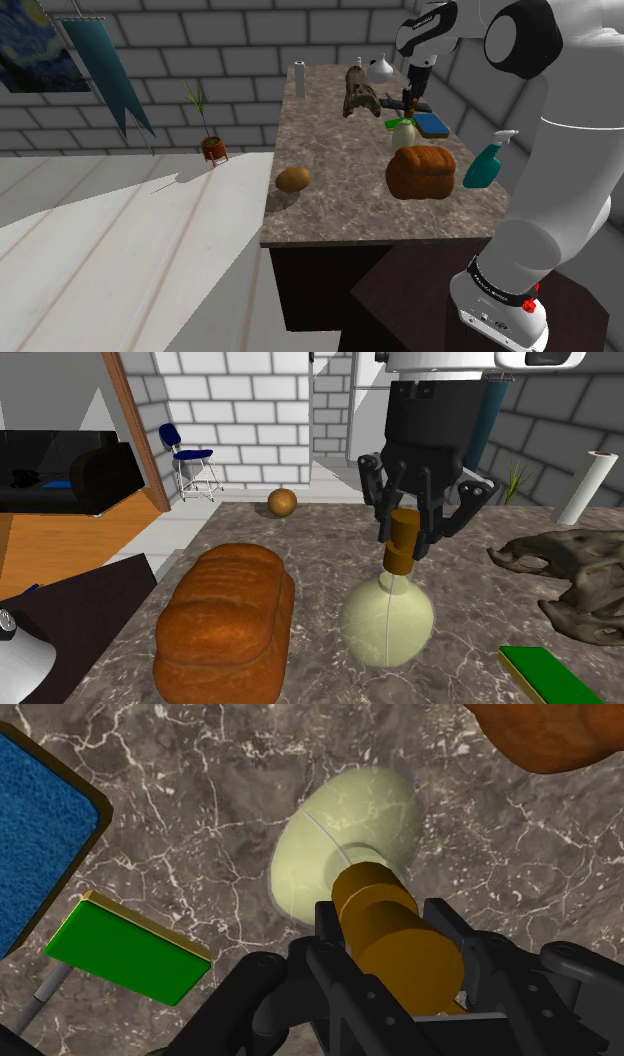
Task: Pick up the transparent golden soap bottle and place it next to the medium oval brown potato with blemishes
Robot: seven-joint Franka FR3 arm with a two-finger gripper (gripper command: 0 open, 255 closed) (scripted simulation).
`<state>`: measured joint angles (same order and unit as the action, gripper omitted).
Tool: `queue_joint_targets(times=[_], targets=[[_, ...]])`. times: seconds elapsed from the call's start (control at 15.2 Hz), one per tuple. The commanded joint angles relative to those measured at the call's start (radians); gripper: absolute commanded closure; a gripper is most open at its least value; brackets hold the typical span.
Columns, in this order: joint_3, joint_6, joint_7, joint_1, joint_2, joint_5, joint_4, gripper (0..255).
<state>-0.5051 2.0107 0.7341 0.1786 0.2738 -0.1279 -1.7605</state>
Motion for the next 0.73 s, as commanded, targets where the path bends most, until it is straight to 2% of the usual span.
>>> queue_joint_targets(times=[0.0, 0.13, 0.66], targets=[[0.000, 0.000, 0.000, 0.000, 0.000, 0.000, 0.000, 255], [0.000, 0.000, 0.000, 0.000, 0.000, 0.000, 0.000, 255], [-0.006, -0.098, -0.010, -0.002, -0.026, 0.017, 0.076, 255]])
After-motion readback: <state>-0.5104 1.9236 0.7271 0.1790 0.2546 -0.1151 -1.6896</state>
